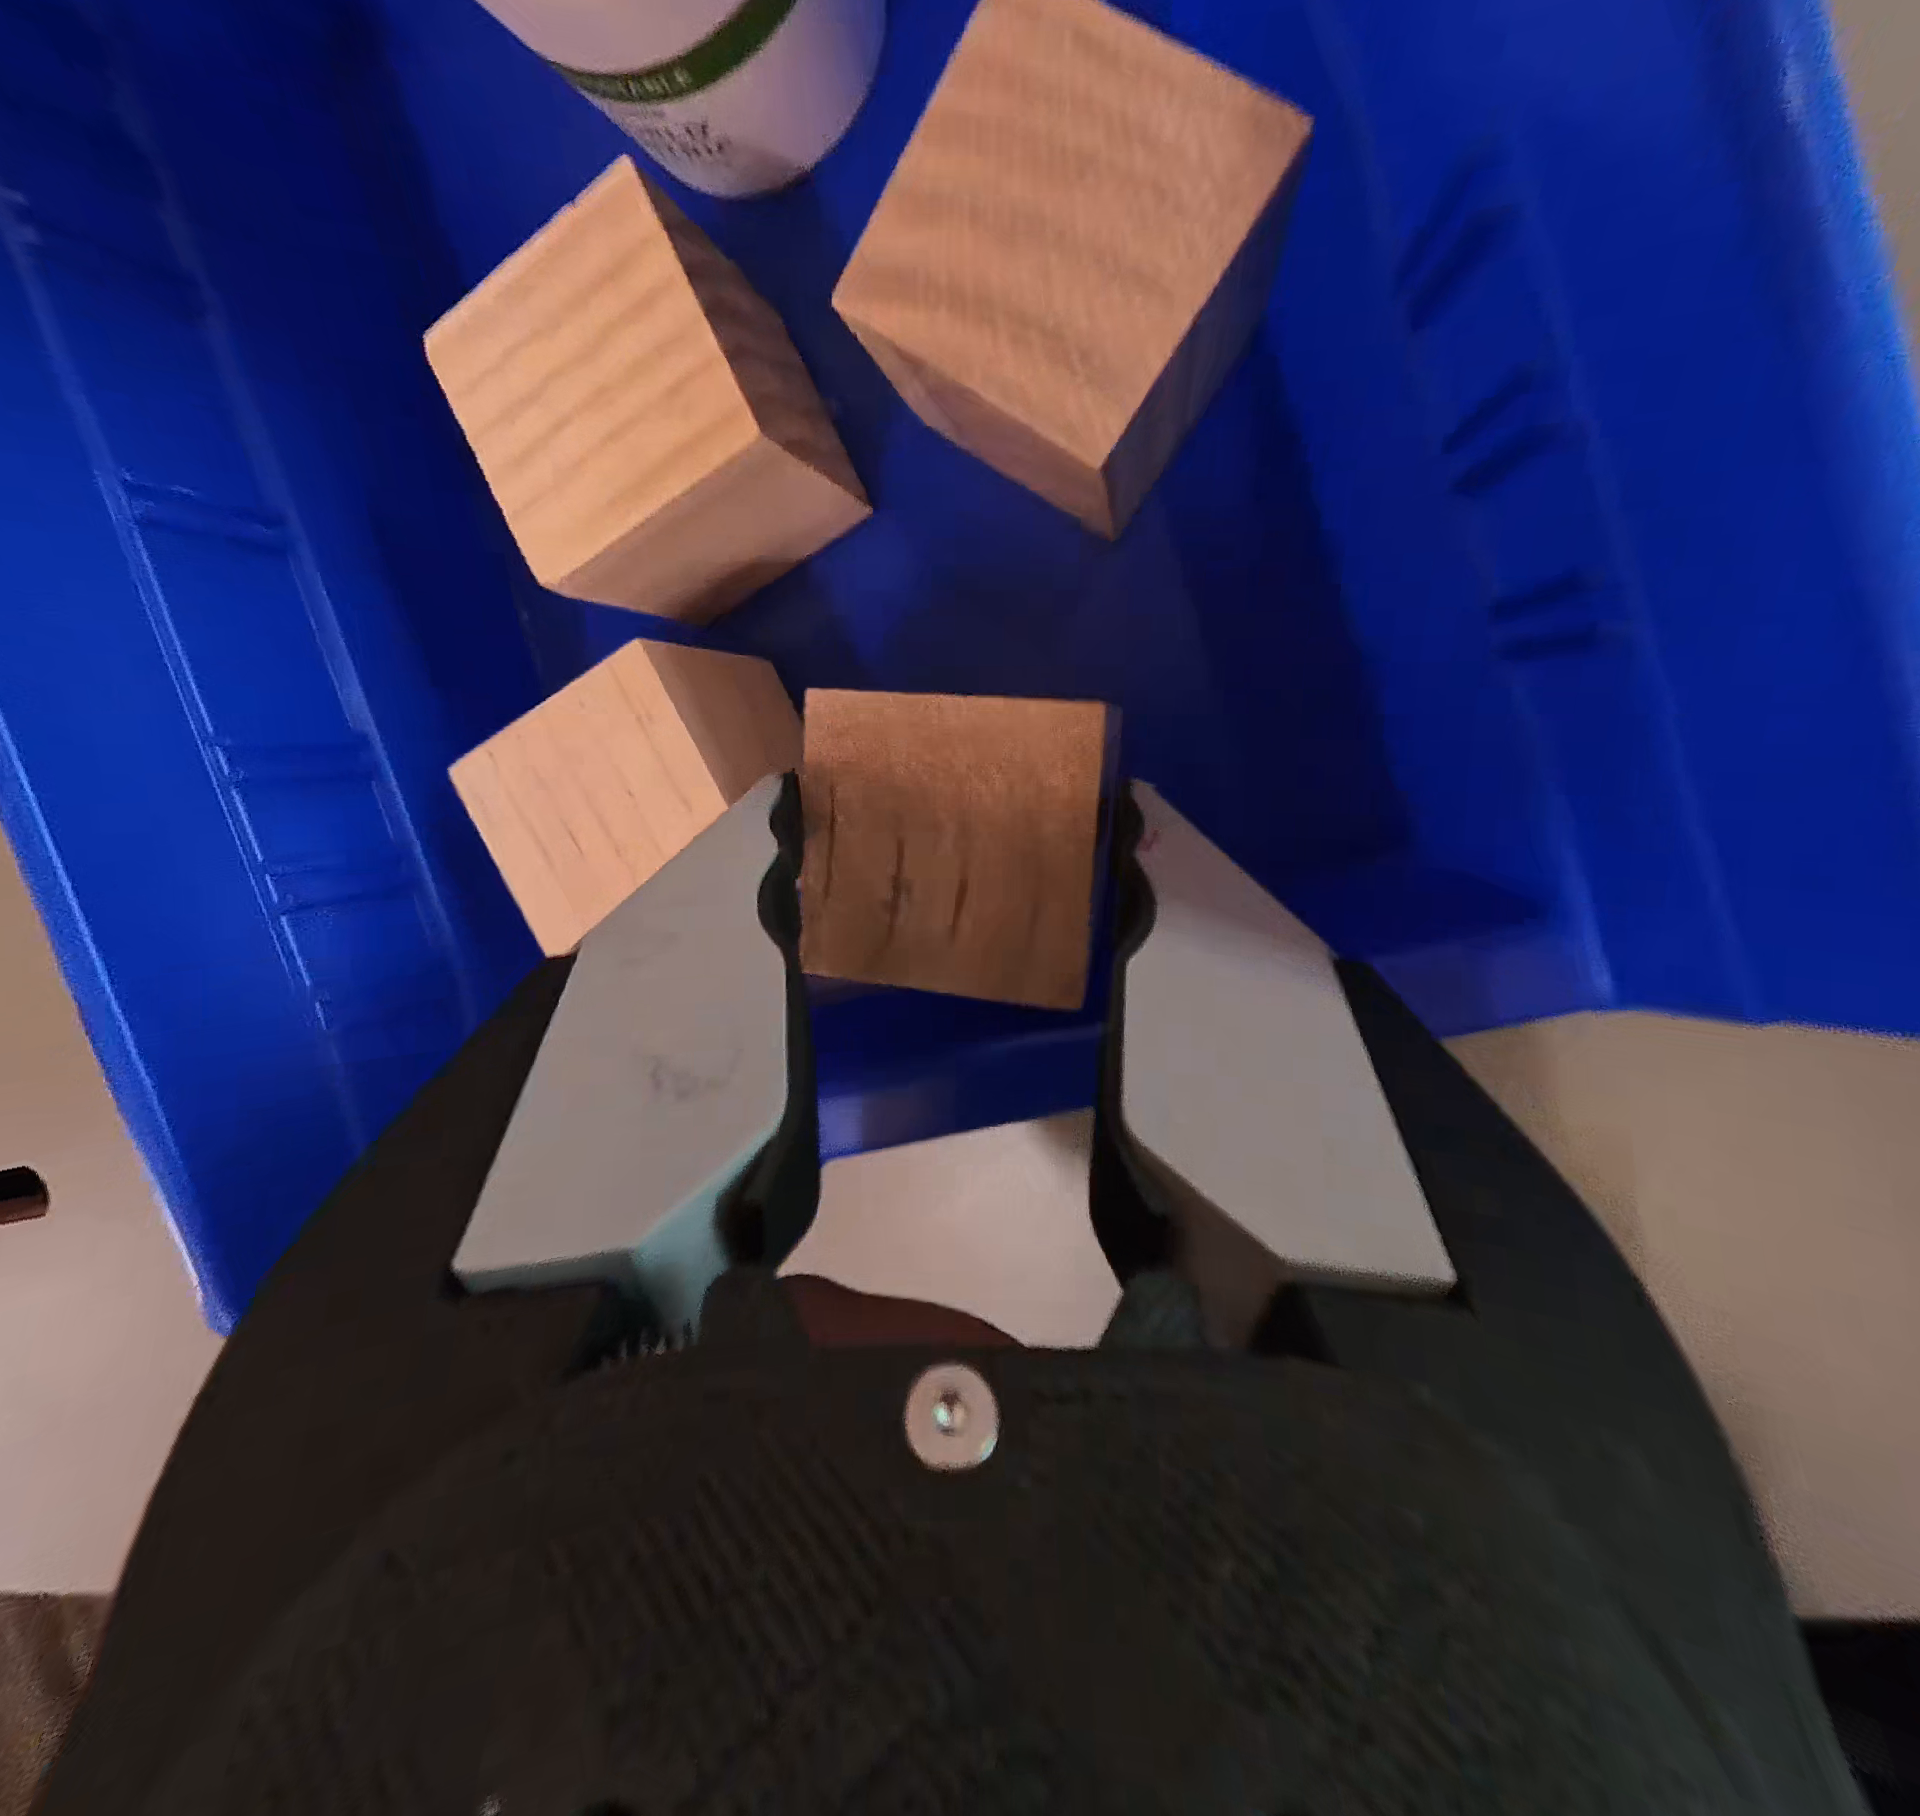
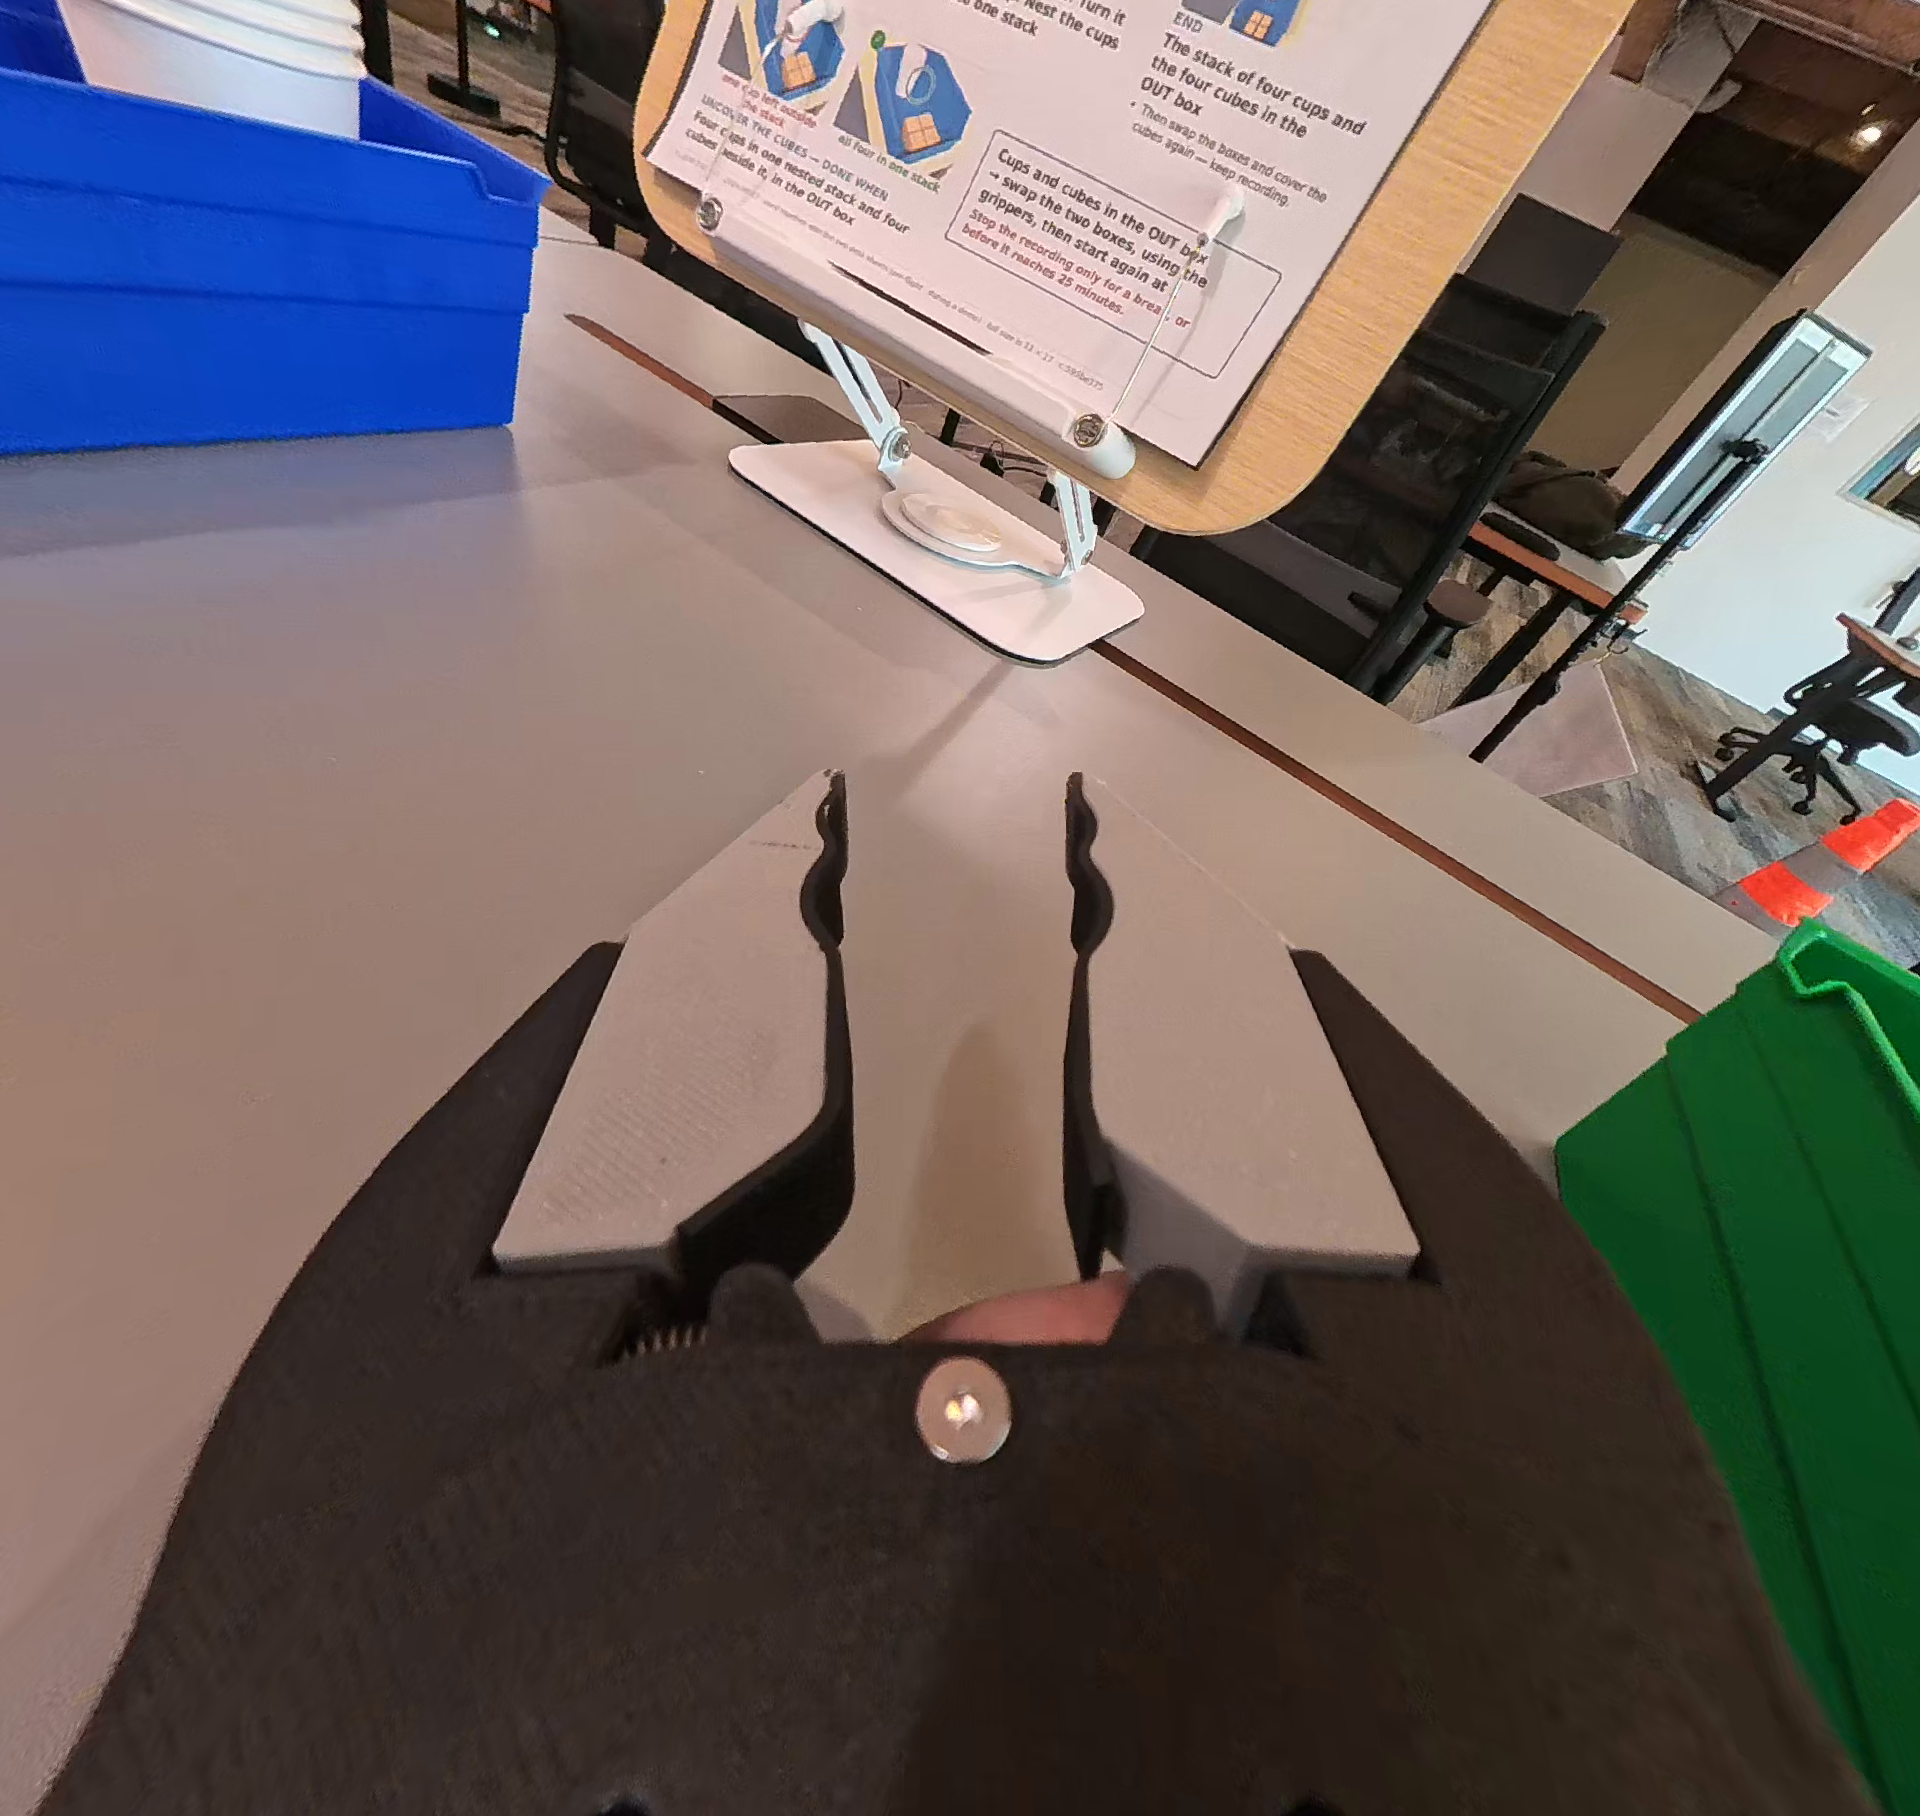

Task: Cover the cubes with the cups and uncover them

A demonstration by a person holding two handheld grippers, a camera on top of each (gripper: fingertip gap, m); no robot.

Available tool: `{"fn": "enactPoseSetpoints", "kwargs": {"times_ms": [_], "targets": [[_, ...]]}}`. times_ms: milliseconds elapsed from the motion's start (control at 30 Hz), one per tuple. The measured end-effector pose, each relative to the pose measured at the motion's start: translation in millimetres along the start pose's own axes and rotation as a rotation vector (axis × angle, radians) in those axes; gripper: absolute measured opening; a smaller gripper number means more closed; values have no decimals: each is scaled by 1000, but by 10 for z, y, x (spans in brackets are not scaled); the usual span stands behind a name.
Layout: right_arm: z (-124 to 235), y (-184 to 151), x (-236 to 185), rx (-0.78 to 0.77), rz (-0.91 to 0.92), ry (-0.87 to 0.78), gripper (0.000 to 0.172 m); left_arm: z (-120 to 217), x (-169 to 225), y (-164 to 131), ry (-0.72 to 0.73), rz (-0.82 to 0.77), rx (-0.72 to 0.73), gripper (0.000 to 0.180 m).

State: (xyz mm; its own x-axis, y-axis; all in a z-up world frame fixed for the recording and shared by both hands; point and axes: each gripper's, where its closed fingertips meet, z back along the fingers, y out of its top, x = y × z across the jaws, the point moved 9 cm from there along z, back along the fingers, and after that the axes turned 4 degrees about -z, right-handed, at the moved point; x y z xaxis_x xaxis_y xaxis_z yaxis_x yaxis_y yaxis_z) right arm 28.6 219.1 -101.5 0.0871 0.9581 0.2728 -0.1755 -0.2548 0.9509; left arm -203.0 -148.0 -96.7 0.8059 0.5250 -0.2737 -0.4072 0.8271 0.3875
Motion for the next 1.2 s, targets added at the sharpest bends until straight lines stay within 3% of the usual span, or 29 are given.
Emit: {"fn": "enactPoseSetpoints", "kwargs": {"times_ms": [133, 567, 767, 833, 967, 1067, 1133, 1200], "targets": [[-12, -3, -19, -3, 12, 7, 38, 7, -50, -58, -49, 7, -63, 58], [-27, -23, -43, -8, 27, 15, 38, -108, -16, 93, -148, 6, -69, 60], [-22, -21, -30, -8, 13, 21, 38, -67, 11, 159, -132, -121, -2, 60], [-28, -24, -35, -14, -22, 52, 40, 21, 23, 183, -53, -200, 55, 60], [-28, -14, -59, -30, -178, 220, 48, 332, 39, 309, 227, -375, 195, 59], [5, 49, -164, -15, -369, 499, 62, 703, 216, 464, 405, -503, 401, 60], [69, 138, -261, 11, -534, 760, 68, 933, 525, 580, 435, -594, 600, 59], [118, 200, -319, 26, -621, 912, 73, 1050, 951, 673, 432, -707, 757, 59]]}}
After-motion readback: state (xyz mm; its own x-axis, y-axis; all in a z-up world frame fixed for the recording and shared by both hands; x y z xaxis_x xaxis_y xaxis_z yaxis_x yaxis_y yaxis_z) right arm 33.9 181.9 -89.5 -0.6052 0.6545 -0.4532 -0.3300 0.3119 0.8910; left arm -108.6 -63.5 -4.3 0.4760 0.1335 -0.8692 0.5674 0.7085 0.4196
